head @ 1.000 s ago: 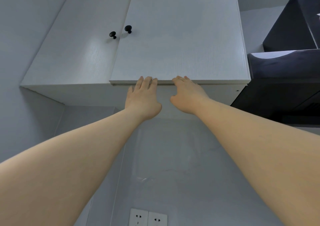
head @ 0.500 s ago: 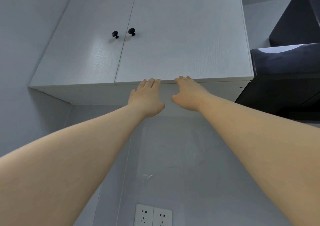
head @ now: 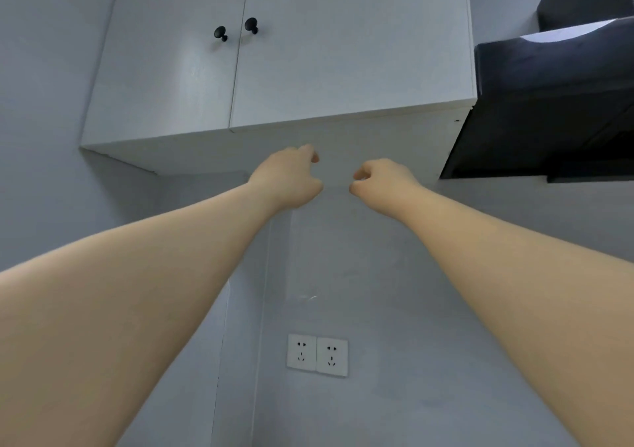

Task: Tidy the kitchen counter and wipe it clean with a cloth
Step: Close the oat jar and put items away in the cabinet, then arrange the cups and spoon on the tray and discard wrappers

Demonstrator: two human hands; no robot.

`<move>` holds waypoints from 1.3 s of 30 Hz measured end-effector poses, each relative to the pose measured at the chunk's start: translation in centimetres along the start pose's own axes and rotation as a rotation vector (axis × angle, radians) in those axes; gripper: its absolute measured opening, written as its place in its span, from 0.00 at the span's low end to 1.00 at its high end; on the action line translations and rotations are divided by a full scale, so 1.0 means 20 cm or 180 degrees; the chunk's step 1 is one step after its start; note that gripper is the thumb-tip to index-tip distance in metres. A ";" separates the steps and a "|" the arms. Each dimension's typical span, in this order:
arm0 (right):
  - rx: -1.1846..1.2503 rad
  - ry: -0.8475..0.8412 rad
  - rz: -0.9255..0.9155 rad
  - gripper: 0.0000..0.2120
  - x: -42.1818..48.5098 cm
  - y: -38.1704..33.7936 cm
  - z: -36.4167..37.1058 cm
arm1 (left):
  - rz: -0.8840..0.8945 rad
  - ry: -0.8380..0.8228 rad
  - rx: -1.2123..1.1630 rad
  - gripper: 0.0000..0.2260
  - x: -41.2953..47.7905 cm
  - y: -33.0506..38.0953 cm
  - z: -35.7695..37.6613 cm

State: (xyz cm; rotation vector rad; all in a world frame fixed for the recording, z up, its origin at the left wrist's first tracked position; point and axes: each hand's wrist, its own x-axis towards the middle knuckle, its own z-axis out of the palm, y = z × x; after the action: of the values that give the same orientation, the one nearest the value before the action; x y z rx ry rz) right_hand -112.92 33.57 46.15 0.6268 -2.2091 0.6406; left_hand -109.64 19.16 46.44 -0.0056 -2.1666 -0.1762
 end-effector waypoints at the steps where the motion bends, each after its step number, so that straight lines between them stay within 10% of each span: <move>1: 0.0032 -0.0038 0.0067 0.16 -0.02 0.02 0.01 | 0.0012 -0.0067 -0.0013 0.21 -0.02 0.01 0.01; 24: 0.0239 -0.1345 0.1351 0.16 -1.26 0.68 0.12 | -0.0280 -0.1745 -0.0989 0.20 -1.16 0.63 0.65; 39: 0.0182 -0.1278 0.2861 0.14 -2.14 1.36 -0.07 | 0.0127 -0.2985 -0.1788 0.14 -1.86 1.42 1.21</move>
State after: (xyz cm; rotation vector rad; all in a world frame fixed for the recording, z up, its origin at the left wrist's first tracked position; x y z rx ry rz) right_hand -102.65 65.19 7.70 -0.2991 -2.8347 1.0871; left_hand -106.45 52.81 6.02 -0.5477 -2.9497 -0.8993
